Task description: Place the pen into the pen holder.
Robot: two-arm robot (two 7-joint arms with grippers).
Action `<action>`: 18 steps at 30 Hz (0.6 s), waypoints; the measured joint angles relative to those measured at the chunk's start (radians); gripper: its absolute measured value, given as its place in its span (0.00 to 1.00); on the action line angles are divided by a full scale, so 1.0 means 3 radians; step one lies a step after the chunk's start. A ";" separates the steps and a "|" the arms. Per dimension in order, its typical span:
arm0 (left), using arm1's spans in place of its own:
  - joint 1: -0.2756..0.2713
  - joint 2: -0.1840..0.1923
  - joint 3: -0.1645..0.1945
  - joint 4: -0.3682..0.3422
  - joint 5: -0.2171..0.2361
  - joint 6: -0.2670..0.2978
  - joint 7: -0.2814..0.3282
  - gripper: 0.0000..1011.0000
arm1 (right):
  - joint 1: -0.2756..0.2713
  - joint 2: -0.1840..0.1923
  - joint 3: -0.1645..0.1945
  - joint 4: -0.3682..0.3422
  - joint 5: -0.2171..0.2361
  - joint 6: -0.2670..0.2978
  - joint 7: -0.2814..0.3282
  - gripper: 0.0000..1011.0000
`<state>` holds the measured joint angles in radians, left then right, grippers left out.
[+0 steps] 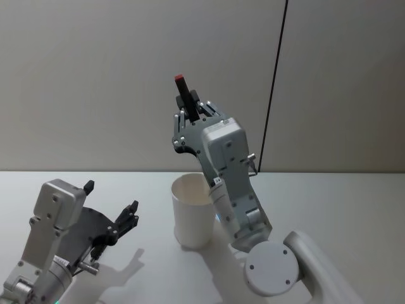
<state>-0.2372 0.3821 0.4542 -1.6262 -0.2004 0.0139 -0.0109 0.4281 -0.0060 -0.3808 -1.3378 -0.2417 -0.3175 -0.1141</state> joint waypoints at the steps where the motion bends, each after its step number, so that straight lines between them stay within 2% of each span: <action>1: 0.0000 0.0000 0.0000 0.0000 0.0000 0.0000 0.0000 0.99 | 0.0005 -0.0004 0.0002 0.0012 -0.0006 -0.0007 -0.0007 0.19; 9: 0.0000 0.0000 0.0000 0.0000 0.0000 0.0000 0.0000 0.99 | 0.0068 -0.0057 0.0029 0.0173 -0.0075 -0.0087 -0.0085 0.19; 18: 0.0000 0.0000 0.0000 0.0000 0.0000 0.0000 0.0000 0.99 | 0.0108 -0.0112 0.0057 0.0340 -0.0093 -0.0082 -0.0100 0.19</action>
<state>-0.2372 0.3821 0.4542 -1.6262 -0.2004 0.0139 -0.0109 0.4605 -0.0396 -0.3636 -1.2359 -0.2697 -0.3419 -0.1440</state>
